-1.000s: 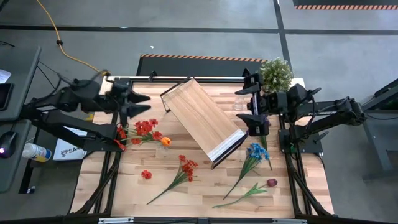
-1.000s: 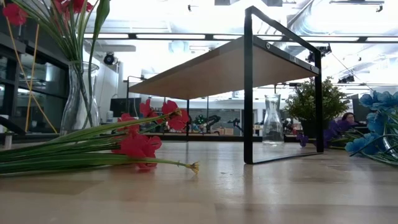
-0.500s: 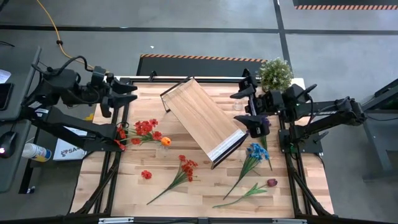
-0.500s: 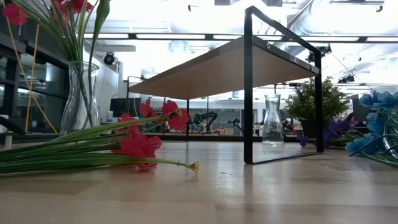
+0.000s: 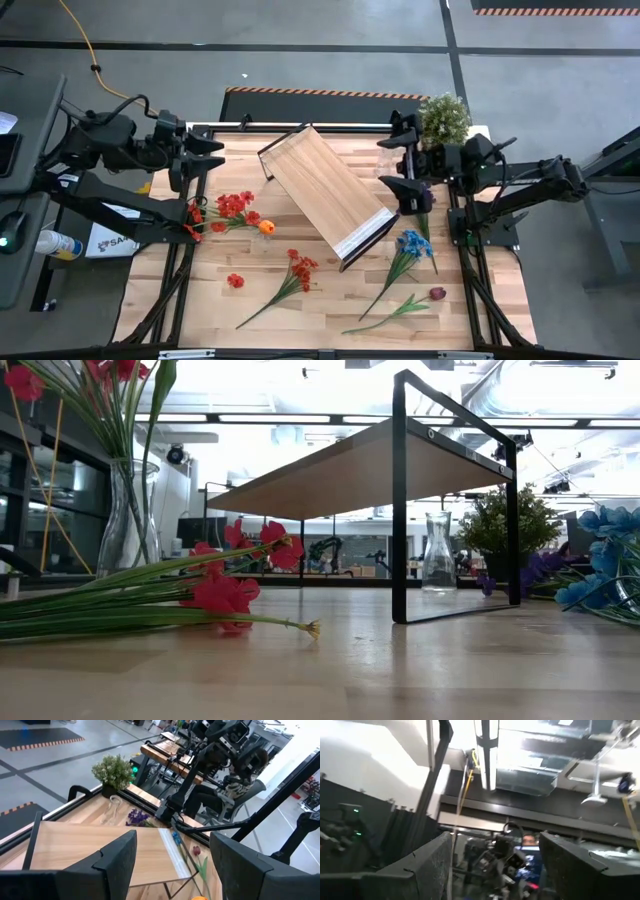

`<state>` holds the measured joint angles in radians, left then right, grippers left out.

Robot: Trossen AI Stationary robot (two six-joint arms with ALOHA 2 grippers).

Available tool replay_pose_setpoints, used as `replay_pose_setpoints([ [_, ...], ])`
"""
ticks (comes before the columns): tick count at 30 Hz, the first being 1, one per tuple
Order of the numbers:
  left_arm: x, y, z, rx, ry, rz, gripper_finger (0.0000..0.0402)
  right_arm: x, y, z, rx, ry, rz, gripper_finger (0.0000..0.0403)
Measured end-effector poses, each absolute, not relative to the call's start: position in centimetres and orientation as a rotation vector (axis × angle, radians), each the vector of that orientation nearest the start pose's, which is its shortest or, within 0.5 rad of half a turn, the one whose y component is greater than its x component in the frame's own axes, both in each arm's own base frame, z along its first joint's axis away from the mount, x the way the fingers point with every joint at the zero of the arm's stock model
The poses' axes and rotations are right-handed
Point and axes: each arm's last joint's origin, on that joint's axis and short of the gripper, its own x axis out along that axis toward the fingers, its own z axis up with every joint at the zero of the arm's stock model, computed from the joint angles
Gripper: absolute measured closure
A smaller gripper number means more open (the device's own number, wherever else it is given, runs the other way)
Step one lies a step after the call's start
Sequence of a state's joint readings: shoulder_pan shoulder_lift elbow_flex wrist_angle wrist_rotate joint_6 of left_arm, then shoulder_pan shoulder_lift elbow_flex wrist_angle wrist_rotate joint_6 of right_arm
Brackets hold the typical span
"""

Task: Pick and place flowers into a vace then onto a shelf
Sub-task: Put the red flowers into the bottom transparent vase

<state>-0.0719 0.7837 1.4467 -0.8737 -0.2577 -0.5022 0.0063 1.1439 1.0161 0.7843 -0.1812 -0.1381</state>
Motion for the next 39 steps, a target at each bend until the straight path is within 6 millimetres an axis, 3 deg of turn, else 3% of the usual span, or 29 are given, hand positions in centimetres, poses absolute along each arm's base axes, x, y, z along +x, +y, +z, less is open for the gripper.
replay_pose_setpoints([
  [19,8.2,0.1,46.3,-0.508,0.202,0.248,0.0119,23.6,0.5,43.7,-0.287,-0.684,0.024,0.0116],
  [28,7.9,0.1,46.0,-0.534,0.237,0.246,0.0119,23.4,-0.3,43.8,-0.210,-0.642,-0.225,0.0116],
  [39,7.5,-0.1,45.2,-0.643,0.338,0.197,0.0119,21.0,-1.8,43.7,-0.090,-0.456,-0.467,0.0116],
])
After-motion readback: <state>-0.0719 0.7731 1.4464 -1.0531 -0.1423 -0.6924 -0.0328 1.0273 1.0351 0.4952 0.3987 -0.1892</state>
